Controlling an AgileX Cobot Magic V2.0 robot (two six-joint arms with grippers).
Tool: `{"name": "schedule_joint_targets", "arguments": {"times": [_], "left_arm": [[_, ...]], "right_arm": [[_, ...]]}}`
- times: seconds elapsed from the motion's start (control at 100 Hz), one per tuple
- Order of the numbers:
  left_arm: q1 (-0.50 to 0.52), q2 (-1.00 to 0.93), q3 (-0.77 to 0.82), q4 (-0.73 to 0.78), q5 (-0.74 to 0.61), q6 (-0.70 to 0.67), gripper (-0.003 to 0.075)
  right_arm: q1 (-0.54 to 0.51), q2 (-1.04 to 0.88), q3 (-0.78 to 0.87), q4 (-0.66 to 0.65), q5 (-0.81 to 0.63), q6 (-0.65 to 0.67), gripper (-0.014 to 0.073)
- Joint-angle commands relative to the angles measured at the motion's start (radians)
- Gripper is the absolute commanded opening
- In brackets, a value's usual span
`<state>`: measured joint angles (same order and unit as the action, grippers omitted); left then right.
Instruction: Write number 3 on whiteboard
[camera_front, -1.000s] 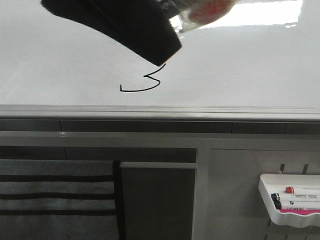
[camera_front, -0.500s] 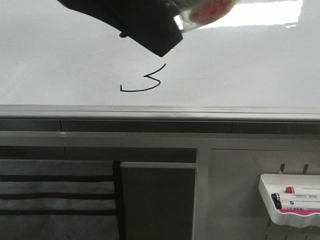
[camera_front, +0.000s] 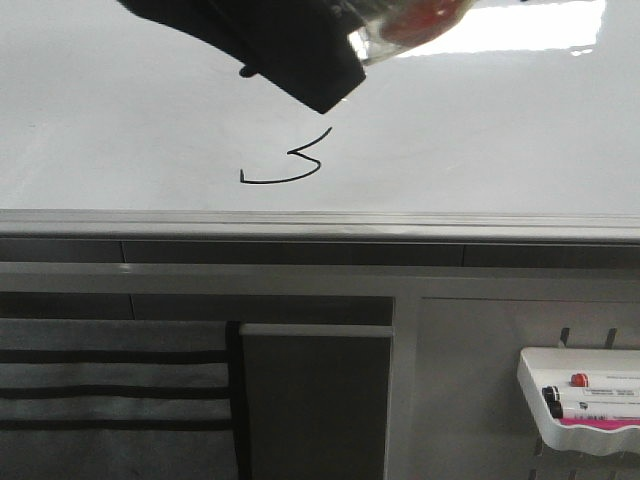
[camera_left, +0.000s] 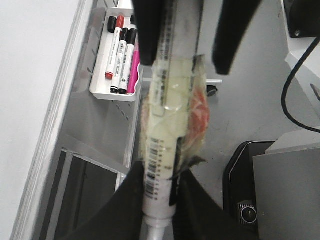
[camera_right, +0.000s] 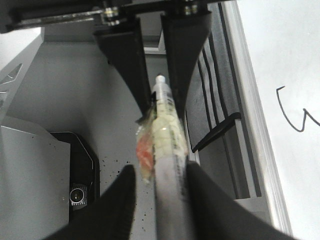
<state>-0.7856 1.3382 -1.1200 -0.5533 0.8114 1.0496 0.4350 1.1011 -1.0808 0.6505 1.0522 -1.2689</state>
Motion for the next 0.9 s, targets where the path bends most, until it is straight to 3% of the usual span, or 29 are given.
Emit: {"name": "schedule_joint_targets", "arguments": {"times": [0.0,0.11,0.34,0.56,0.66,0.77,0.89], "left_arm": [[-0.005,-0.025,-0.032,-0.03,-0.038,-0.008,-0.002],[0.012,-0.031,-0.032,-0.02,-0.036,-0.023,-0.002],[0.16,-0.112,-0.002,0.156,-0.075,-0.24,-0.002],[0.429,-0.187,0.222,0.166,-0.443,-0.496,-0.002],[0.529,-0.177,0.322,0.135,-0.638,-0.531,-0.002],[0.589,-0.139,0.395,0.078,-0.811,-0.531,-0.002],[0.606,-0.082,0.403,0.074,-0.884,-0.531,-0.002]], "right_arm": [[-0.01,-0.012,-0.03,0.03,-0.025,-0.008,0.0332],[-0.057,-0.047,-0.061,-0.029,-0.023,0.095,0.0347],[-0.236,-0.176,-0.059,-0.199,-0.022,0.372,0.0347],[-0.305,-0.21,0.006,-0.199,-0.044,0.375,0.0347],[-0.305,-0.208,0.029,-0.197,-0.056,0.377,0.0347],[-0.305,-0.208,0.056,-0.197,-0.077,0.379,0.0347],[-0.305,-0.208,0.069,-0.197,-0.081,0.385,0.0347]]}}
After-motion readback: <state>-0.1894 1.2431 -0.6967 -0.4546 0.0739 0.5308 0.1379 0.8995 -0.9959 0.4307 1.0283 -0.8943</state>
